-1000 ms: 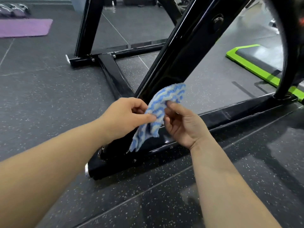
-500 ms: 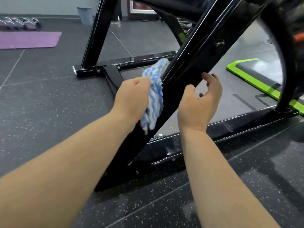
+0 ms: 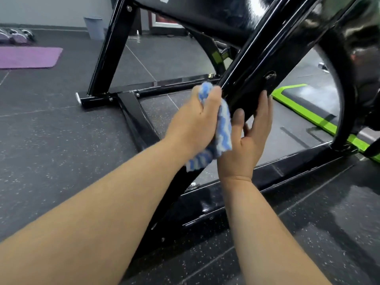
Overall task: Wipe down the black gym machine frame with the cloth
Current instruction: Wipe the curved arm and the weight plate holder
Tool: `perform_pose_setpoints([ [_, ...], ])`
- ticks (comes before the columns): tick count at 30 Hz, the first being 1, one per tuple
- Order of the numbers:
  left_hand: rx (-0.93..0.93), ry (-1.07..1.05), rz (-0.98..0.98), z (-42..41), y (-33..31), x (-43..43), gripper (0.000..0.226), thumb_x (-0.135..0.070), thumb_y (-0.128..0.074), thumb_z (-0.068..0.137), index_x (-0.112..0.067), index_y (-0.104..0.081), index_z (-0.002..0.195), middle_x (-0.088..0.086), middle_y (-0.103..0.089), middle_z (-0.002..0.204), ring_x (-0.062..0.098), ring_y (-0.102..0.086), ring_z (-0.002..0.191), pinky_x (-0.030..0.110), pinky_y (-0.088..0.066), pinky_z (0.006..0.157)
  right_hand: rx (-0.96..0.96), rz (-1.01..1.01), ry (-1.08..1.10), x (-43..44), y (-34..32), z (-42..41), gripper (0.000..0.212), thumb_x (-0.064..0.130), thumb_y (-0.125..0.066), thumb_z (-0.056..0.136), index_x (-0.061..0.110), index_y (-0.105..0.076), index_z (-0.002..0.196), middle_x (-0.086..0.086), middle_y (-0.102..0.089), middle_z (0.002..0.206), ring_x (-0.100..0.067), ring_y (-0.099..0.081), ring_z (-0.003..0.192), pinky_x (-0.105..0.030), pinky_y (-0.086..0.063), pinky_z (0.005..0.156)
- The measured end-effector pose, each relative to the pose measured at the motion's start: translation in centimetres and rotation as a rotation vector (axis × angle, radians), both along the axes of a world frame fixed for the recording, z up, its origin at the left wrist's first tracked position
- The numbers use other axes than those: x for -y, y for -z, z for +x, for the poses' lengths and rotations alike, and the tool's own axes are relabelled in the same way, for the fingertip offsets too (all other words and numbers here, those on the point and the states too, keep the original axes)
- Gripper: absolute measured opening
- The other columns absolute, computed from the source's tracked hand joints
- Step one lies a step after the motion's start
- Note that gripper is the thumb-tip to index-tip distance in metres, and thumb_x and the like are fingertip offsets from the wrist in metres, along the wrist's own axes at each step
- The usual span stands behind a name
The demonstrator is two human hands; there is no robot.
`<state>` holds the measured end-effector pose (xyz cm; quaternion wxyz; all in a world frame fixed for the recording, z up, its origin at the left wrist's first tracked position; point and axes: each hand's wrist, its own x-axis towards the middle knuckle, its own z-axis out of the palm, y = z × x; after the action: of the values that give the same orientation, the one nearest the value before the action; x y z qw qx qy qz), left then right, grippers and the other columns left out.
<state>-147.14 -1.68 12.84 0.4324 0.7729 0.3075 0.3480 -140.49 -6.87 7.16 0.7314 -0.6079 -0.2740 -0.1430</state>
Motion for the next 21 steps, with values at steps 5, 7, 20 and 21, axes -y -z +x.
perform_pose_setpoints([
  [5,0.012,0.092,0.001,2.6,-3.0,-1.6,0.041,-0.061,-0.027,0.096,-0.034,-0.052,0.078,-0.009,-0.062,0.084,0.01,-0.057,0.084,0.03,-0.038,0.079,-0.097,0.161,0.045,0.3,-1.2,0.8,0.029,0.021,-0.045,0.097,0.028,-0.056,0.123,-0.001,-0.054,0.137,-0.006,-0.053,0.121,-0.018,-0.045,0.094],
  [7,-0.062,0.101,-0.032,1.3,-0.5,-2.1,0.051,-0.065,-0.024,0.094,-0.03,-0.06,0.089,-0.003,-0.067,0.097,0.017,-0.059,0.095,0.034,-0.041,0.086,-0.097,0.161,0.057,0.1,-1.3,0.4,0.031,0.02,-0.044,0.096,0.029,-0.055,0.124,0.0,-0.053,0.139,-0.009,-0.052,0.124,-0.015,-0.044,0.094],
  [20,0.047,0.384,-0.358,-0.2,-0.9,-3.1,0.061,-0.063,-0.034,0.093,-0.021,-0.057,0.054,-0.005,-0.057,0.055,0.01,-0.056,0.063,0.023,-0.042,0.074,-0.182,0.105,-0.163,2.0,0.5,-0.1,0.041,0.017,-0.042,0.095,0.038,-0.058,0.127,0.008,-0.046,0.146,-0.007,-0.04,0.136,-0.043,-0.037,0.111],
  [21,0.045,0.368,-0.36,0.2,-1.0,-3.1,0.058,-0.059,-0.032,0.095,-0.02,-0.05,0.056,-0.006,-0.052,0.052,0.006,-0.052,0.055,0.018,-0.043,0.067,-0.164,0.089,-0.161,2.2,0.5,-0.1,0.042,0.017,-0.042,0.096,0.04,-0.057,0.127,0.008,-0.046,0.146,-0.008,-0.041,0.136,-0.043,-0.038,0.11],
])
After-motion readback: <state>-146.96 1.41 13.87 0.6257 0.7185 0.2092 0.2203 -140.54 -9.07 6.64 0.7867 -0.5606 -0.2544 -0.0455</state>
